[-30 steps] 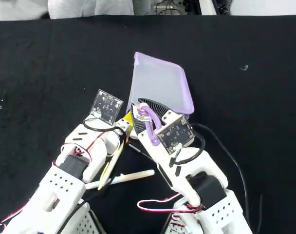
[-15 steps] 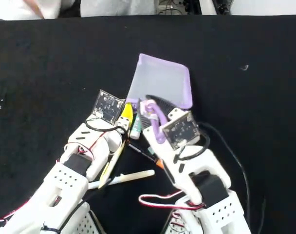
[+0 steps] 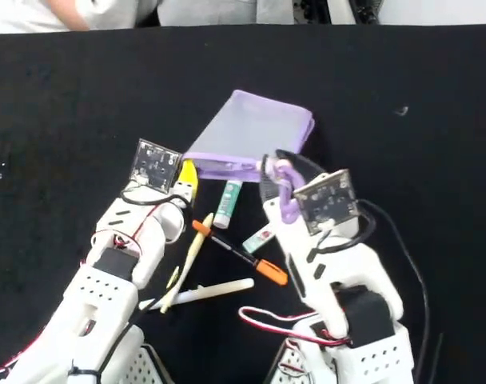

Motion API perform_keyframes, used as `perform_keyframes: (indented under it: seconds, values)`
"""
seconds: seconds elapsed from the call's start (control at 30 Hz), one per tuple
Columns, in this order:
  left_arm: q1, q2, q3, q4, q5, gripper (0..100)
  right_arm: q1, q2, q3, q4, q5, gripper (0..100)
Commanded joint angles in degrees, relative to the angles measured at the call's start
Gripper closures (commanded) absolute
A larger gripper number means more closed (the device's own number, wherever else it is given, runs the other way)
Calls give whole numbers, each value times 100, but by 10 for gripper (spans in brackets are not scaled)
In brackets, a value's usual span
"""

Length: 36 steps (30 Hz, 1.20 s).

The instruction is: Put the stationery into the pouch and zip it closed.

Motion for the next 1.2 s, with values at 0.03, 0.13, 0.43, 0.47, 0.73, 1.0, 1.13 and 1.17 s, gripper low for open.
perform_keyframes:
  seconds: [0.03,0.13,0.43,0.47,0.73,1.0,1.13,1.17]
  values:
    - [-198,26,-40,-79,70,971,580,-145,-558,202,-9,988]
    - [-189,-18,40,-79,44,971,853,-145,-611,527,-9,988]
    - [-163,-26,66,-79,44,971,1345,-154,-629,782,-9,988]
    - [-163,-26,66,-79,44,971,1380,-154,-646,791,-9,988]
    - [-163,9,66,-105,35,971,1662,-154,-927,1081,-9,988]
    - [-119,18,66,-114,44,971,1618,-154,-927,1108,-44,988]
    - [198,26,66,-123,70,967,1618,-154,-927,1108,-53,988]
    - [303,26,57,-123,70,967,1618,-154,-927,1116,-53,988]
